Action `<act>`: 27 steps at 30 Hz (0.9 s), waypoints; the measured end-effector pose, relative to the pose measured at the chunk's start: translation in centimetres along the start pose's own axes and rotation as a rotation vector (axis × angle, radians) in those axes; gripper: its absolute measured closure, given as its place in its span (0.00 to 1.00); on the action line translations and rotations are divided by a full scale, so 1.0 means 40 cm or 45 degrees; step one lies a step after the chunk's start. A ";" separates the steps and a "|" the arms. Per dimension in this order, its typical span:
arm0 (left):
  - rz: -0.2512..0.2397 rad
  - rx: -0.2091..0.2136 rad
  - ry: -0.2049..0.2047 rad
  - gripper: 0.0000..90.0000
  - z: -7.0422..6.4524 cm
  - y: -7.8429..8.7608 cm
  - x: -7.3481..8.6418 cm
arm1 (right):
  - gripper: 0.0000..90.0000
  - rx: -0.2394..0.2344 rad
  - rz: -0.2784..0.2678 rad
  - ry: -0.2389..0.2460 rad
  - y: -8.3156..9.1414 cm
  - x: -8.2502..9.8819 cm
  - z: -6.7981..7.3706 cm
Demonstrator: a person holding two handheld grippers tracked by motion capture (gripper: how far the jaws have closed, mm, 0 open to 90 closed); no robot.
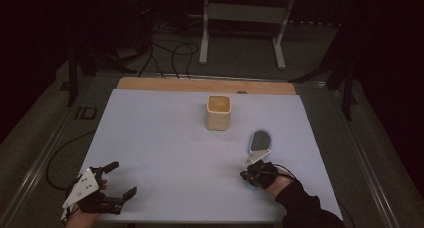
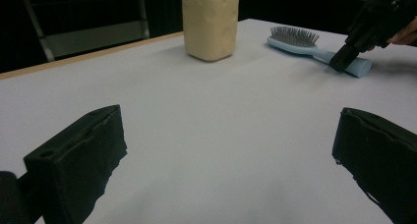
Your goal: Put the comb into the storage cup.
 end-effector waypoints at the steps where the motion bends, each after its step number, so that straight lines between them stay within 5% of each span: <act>1: 0.007 -0.001 -0.005 0.00 -0.001 -0.001 0.001 | 1.00 0.002 0.006 -0.002 0.004 0.006 -0.001; 27: 0.002 -0.001 -0.003 0.00 -0.001 -0.004 -0.001 | 1.00 0.076 0.045 -0.094 0.073 0.117 -0.049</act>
Point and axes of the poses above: each handheld gripper's, and its own axes: y roughly backward along the jaws, x roughly out of its underside, z roughly to its left, the point moved 9 cm from there along -y, roughly forward along the jaws, and after that the axes turned 1 degree about -y, right-handed, at the moved point
